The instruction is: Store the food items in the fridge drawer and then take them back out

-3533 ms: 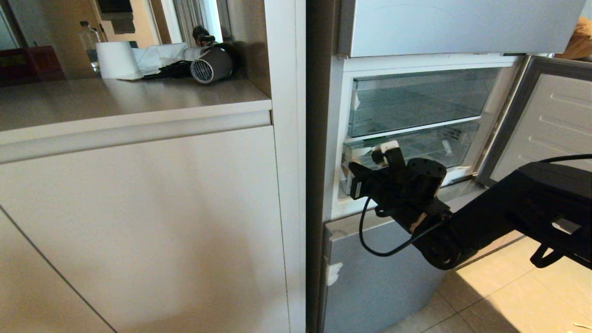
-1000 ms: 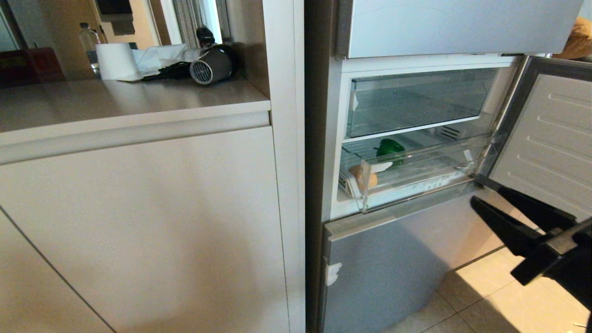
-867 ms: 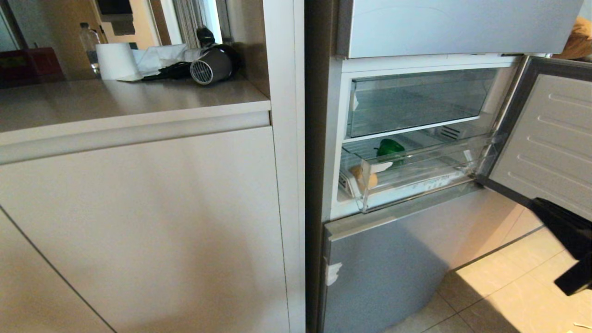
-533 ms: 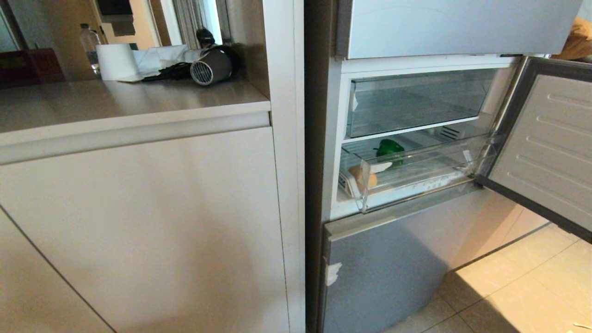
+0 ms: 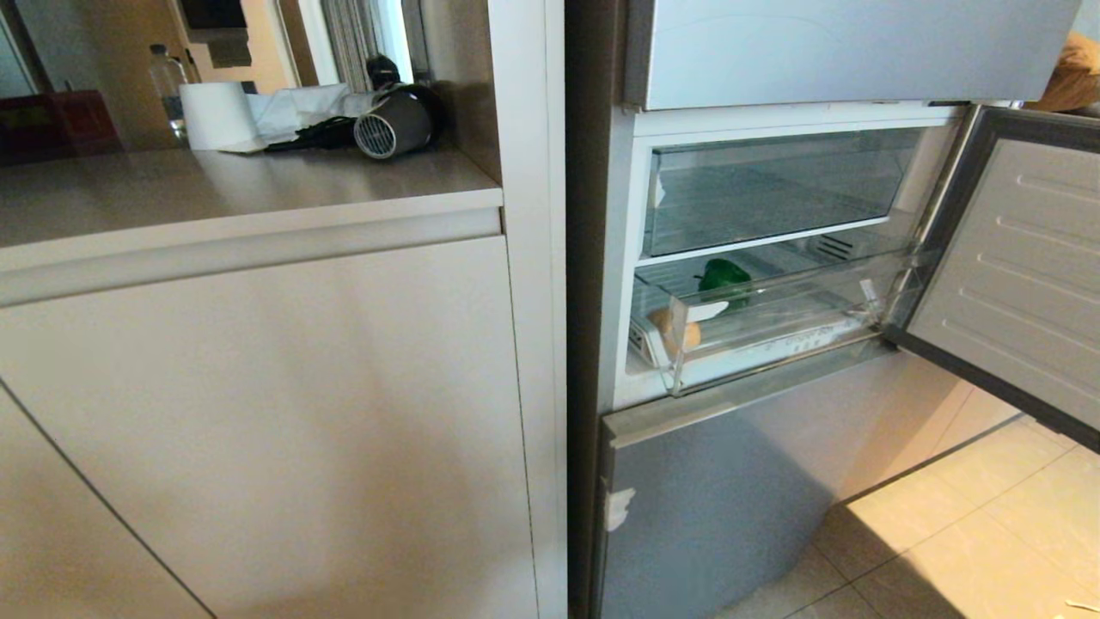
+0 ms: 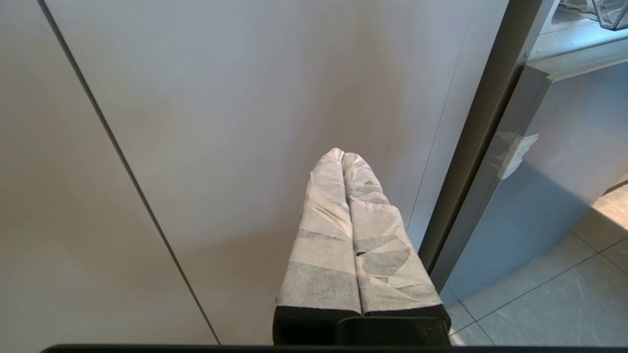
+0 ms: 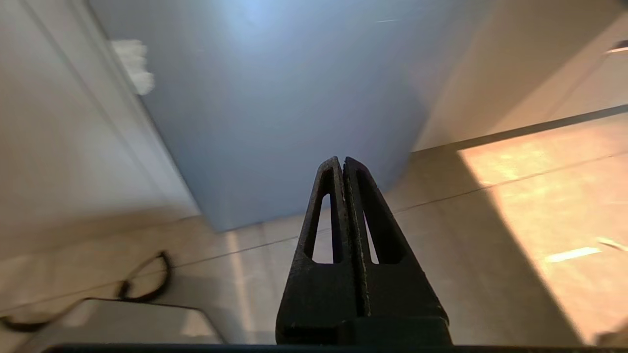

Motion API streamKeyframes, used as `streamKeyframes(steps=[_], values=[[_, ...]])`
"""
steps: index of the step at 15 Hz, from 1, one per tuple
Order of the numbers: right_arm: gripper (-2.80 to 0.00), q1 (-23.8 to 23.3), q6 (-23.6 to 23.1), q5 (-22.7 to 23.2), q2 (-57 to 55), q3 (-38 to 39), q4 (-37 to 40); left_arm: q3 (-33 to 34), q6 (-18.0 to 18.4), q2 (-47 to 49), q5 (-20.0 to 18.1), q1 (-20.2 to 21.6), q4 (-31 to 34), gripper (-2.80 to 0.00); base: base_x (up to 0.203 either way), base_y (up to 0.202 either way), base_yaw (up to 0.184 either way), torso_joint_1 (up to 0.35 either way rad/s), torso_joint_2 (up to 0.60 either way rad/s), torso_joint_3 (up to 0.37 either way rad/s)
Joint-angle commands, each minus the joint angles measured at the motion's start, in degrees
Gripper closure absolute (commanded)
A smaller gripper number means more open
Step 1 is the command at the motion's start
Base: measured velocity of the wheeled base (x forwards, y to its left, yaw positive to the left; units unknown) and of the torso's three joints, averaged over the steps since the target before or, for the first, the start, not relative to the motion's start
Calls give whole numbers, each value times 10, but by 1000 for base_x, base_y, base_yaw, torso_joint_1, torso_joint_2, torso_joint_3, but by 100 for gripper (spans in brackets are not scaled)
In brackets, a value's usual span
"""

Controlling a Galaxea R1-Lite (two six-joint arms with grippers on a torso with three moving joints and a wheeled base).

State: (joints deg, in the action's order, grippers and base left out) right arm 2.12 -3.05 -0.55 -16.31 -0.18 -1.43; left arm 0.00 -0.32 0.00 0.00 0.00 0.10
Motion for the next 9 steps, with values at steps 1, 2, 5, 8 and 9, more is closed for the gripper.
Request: streamKeyframes(steps=[1, 2, 5, 8, 9], values=[[0, -31, -12, 1, 6, 7, 0, 0, 0, 0, 0, 0, 0, 0, 0, 0, 0, 0, 0, 0], [0, -52, -18, 3, 8, 8, 0, 0, 0, 0, 0, 0, 0, 0, 0, 0, 0, 0, 0, 0], [0, -52, -16, 6, 18, 10, -7, 0, 0, 0, 0, 0, 0, 0, 0, 0, 0, 0, 0, 0], [0, -33, -16, 11, 122, 8, -4, 0, 0, 0, 0, 0, 0, 0, 0, 0, 0, 0, 0, 0], [0, -29, -17, 17, 153, 8, -4, 0, 0, 0, 0, 0, 0, 0, 0, 0, 0, 0, 0, 0]])
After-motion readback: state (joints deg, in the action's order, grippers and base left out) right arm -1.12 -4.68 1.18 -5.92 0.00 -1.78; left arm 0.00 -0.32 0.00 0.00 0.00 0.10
